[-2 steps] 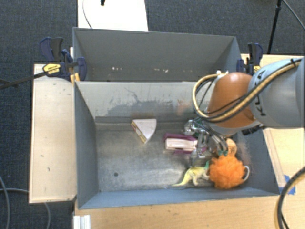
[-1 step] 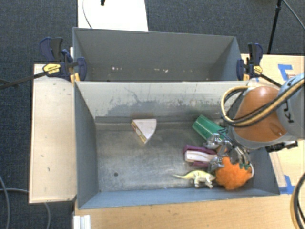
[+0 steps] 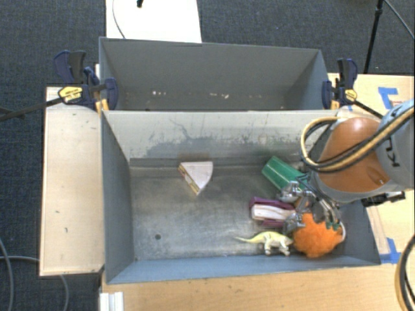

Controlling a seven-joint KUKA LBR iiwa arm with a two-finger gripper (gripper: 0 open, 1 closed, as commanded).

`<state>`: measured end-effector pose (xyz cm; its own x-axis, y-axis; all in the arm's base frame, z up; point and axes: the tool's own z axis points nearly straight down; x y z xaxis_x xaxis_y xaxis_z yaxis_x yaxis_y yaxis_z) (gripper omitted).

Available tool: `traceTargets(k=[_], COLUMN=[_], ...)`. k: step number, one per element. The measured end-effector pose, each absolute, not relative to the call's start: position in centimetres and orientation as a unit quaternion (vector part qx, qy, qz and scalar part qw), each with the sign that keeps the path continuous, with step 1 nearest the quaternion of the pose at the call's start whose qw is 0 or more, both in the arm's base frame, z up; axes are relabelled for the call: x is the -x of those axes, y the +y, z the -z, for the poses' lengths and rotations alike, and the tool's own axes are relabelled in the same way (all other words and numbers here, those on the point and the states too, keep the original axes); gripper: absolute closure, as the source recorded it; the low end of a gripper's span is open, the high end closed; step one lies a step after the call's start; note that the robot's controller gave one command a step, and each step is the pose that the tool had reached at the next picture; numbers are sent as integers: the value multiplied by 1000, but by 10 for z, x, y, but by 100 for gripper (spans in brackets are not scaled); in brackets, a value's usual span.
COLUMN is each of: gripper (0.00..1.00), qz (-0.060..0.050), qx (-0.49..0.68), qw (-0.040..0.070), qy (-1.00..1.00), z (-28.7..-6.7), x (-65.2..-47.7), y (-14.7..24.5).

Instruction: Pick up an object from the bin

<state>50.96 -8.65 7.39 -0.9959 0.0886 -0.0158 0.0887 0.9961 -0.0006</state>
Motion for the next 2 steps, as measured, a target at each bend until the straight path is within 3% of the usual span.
traceTargets(k=[2], gripper=[100], qz=[1], qx=[-44], qw=[8], qy=[999], z=[-74], x=[-510], y=[-87])
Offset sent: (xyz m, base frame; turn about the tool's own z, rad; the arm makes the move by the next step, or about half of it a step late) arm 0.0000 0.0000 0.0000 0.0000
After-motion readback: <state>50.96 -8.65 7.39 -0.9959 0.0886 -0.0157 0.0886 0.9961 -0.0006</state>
